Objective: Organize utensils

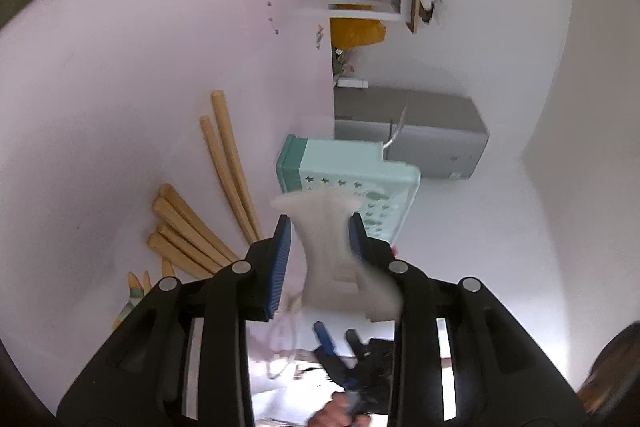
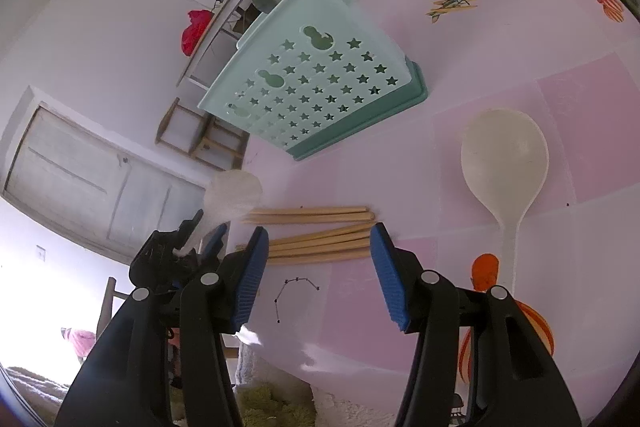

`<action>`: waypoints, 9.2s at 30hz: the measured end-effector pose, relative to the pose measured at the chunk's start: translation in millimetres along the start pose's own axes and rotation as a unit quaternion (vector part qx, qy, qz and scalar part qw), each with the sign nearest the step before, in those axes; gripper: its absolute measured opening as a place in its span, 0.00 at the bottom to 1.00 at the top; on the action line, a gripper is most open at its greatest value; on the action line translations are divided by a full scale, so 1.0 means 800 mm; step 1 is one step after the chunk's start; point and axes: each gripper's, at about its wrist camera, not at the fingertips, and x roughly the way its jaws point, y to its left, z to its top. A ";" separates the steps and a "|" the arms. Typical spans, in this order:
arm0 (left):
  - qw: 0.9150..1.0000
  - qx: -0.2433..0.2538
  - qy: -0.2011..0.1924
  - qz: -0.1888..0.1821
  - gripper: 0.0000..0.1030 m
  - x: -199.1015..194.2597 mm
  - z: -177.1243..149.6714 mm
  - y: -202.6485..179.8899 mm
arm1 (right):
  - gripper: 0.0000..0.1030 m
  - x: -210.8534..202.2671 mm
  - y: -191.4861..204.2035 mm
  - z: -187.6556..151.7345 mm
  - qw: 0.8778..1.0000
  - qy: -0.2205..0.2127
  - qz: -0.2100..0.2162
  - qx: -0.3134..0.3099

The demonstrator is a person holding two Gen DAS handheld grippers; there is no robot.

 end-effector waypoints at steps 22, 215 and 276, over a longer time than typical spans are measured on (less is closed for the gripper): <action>0.940 0.289 -0.026 0.179 0.47 -0.004 -0.014 -0.123 | 0.50 0.001 0.010 0.004 1.000 -0.003 -0.020 -0.020; 0.784 0.532 -0.066 0.312 0.56 -0.021 -0.110 -0.143 | 0.09 -0.021 0.109 0.150 0.883 -0.349 -0.220 -0.222; 0.824 0.465 0.063 0.318 0.12 0.078 -0.109 -0.062 | 0.04 0.068 0.055 -0.060 0.986 0.064 -0.150 -0.047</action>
